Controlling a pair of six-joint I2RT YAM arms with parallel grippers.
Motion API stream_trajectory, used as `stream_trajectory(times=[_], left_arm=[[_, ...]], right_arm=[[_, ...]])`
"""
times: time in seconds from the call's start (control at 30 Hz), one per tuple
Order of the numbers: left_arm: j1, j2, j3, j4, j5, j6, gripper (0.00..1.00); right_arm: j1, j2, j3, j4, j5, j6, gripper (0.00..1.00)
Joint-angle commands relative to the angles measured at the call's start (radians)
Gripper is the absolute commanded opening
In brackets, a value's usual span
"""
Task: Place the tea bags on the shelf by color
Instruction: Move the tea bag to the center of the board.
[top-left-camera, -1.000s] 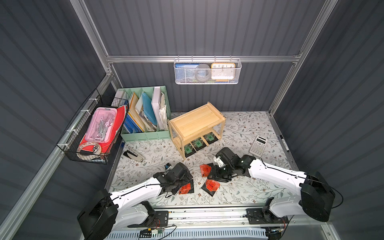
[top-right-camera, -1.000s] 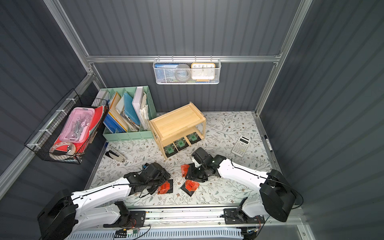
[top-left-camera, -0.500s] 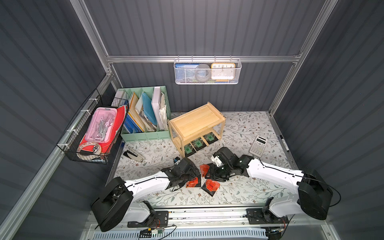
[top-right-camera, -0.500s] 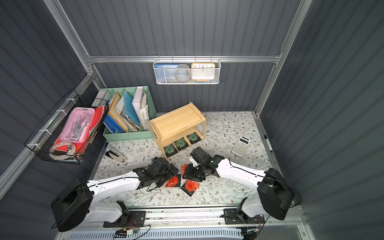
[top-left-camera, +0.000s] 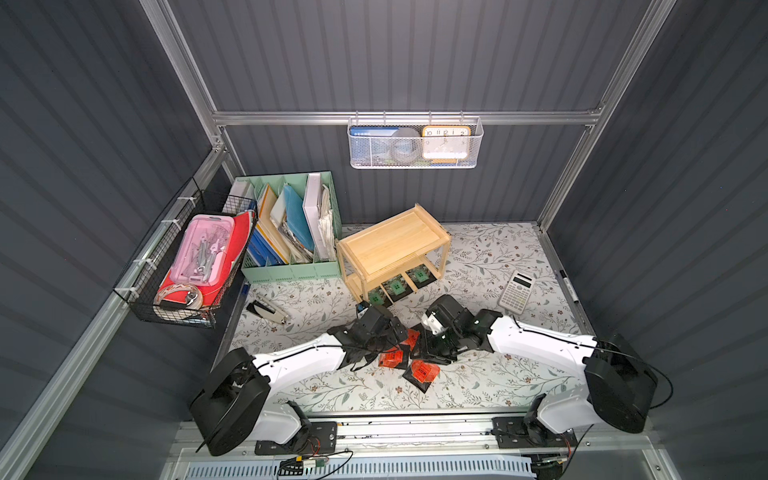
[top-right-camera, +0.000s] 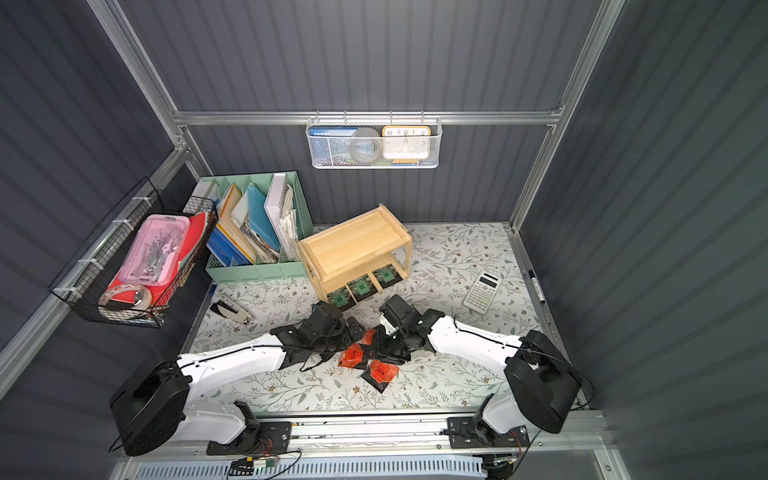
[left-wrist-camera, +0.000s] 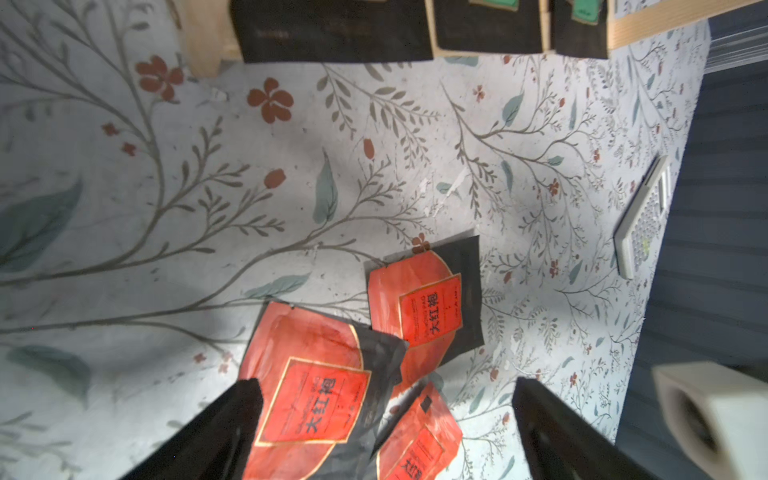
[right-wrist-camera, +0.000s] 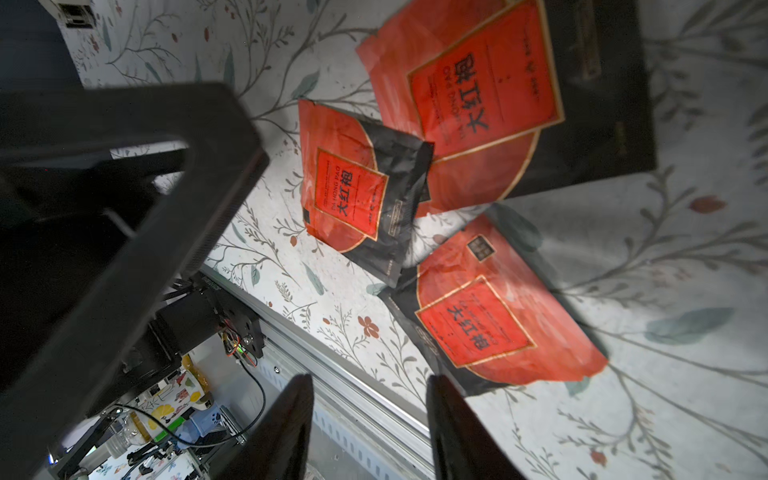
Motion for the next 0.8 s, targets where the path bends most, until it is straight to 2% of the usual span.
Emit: stream_trajectory(times=[0.0,0.4,0.77], left_arm=[[0.005,-0.074,-0.013,-0.085,-0.040,-0.018,1.00],[0.005,-0.338,-0.064,-0.303,-0.130,-0.098,1.00],[0.006,-0.405,-0.095,-0.358,-0.137,-0.136,1.00]], right_arm=[[-0.001,0.056,0.043,0.007,-0.021,-0.012,0.49],[0.012,0.185,0.101,0.053,-0.005,-0.001,0.49],[0.027,0.256,0.138,0.057,0.014,-0.001,0.49]])
